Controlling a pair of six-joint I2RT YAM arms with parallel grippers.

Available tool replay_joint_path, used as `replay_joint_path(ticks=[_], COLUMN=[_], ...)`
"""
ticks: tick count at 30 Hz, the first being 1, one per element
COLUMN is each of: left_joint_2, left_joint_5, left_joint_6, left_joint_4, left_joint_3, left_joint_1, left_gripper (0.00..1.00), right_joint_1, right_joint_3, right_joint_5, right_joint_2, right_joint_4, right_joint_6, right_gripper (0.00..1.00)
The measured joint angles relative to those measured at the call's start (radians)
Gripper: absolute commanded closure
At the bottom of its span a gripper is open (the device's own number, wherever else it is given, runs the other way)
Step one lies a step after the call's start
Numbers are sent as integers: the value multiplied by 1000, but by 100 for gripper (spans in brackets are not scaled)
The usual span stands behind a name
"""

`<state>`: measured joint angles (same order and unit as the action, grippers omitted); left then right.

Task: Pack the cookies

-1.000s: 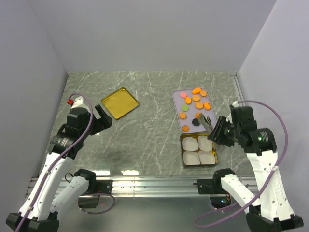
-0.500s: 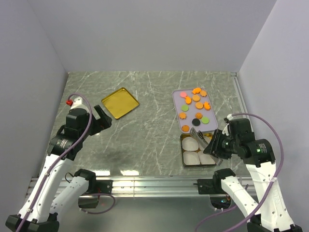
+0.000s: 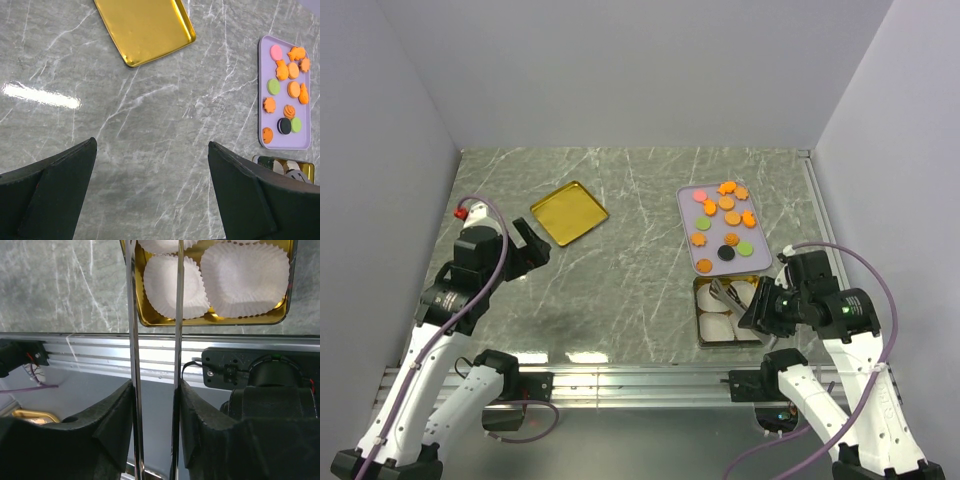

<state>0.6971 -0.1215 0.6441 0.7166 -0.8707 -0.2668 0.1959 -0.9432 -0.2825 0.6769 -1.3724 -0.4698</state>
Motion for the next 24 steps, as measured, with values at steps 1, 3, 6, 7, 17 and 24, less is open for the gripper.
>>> replay_joint_path(ticks=[1,3,6,7,17,24], left_joint_2=[-2,-2,-2,-2,-9,-17], left_joint_5=[0,-4,-7,-7,-8,-10], left_joint_6=[0,0,0,0,4,4], left_joint_4=[0,0,0,0,1,2], left_joint_3=[0,0,0,0,0,0], left_joint_1=[0,0,0,0,0,0], left_gripper=[1,0,1,1,1,1], right_joint_1=[1,2,4,5,8,8], right_joint_3=[3,3,3,3,3,-24], right_joint_5=[0,0,1,0,2,6], right_joint_2=[0,0,0,0,2,25], right_joint_4=[-1,0,0,0,0,-2], right_joint_6=[0,0,0,0,0,0], right_gripper=[54,51,50,50,49,50])
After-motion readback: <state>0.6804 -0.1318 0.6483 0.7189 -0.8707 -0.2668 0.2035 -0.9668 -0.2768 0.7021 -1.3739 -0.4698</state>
